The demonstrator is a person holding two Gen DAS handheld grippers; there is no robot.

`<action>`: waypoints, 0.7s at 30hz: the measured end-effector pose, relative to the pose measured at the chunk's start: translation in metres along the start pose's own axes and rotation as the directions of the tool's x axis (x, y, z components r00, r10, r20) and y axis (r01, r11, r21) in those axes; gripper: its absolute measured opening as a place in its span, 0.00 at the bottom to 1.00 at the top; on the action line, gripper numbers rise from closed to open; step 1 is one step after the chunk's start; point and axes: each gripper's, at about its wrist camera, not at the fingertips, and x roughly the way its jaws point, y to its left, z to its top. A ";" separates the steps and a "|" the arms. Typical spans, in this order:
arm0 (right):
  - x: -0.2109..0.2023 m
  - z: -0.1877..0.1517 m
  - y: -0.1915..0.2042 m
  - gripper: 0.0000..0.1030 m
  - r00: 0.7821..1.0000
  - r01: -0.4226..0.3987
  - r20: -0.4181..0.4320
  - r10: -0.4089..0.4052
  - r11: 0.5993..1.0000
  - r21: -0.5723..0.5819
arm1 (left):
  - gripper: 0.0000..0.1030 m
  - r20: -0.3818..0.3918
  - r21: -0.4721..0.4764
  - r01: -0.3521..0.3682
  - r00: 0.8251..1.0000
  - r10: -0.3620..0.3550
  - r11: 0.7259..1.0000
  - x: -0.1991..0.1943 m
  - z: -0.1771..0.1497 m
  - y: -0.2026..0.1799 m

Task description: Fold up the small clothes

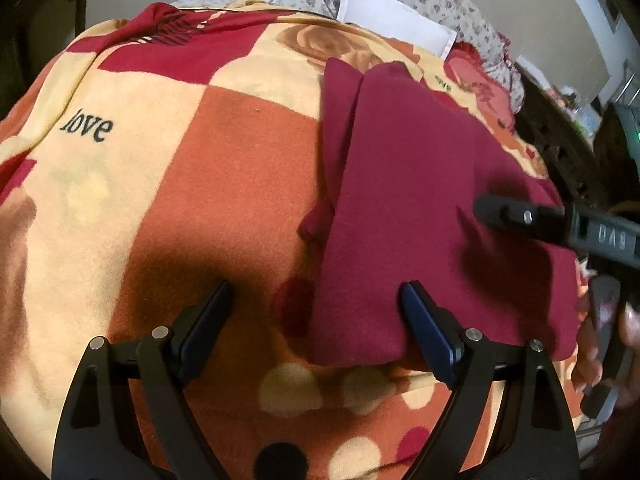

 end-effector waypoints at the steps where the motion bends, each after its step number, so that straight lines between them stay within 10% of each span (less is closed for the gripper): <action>1: -0.002 0.005 0.006 0.64 1.000 -0.020 0.007 0.020 1.000 -0.014 | 0.85 0.005 -0.009 0.013 1.000 -0.013 1.000 -0.001 0.000 0.002; 7: 0.010 0.040 0.052 0.64 1.000 -0.026 0.011 0.027 0.996 -0.085 | 0.85 0.025 -0.074 0.082 0.996 -0.080 0.994 -0.004 0.002 0.012; 21: 0.088 0.077 0.112 0.86 0.949 0.300 -0.007 -0.316 0.908 -0.293 | 0.85 0.057 -0.069 0.107 0.993 -0.103 0.992 -0.006 -0.004 0.014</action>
